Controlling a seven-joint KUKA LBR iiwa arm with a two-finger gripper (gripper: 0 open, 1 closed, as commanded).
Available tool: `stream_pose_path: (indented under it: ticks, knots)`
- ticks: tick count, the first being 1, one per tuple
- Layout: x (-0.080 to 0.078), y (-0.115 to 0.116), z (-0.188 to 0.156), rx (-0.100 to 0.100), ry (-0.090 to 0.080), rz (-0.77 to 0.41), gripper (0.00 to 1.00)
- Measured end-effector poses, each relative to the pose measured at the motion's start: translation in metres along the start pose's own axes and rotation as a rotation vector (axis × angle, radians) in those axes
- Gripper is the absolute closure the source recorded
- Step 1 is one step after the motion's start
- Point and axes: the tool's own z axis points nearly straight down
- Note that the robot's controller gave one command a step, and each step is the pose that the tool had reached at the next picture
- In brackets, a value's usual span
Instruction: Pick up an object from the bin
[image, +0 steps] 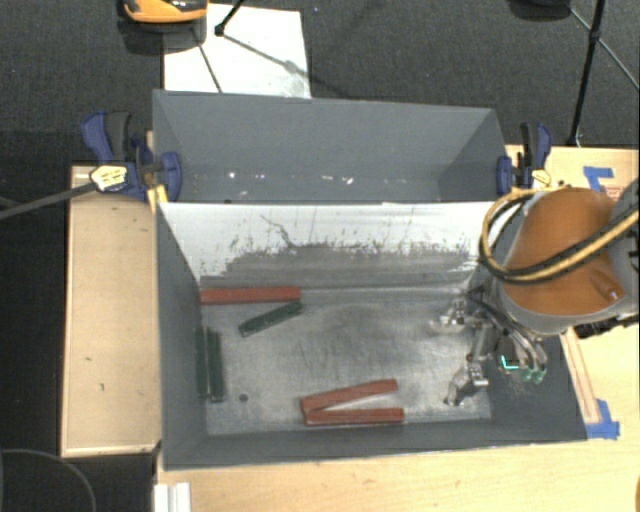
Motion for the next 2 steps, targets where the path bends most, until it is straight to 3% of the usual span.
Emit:
stream_pose_path:
  ticks: [1,2]
  knots:
    - [-0.002,0.000,-0.004,0.001,-0.008,-0.003,0.00]
    - [-0.007,0.076,0.040,0.000,-0.010,-0.055,0.00]
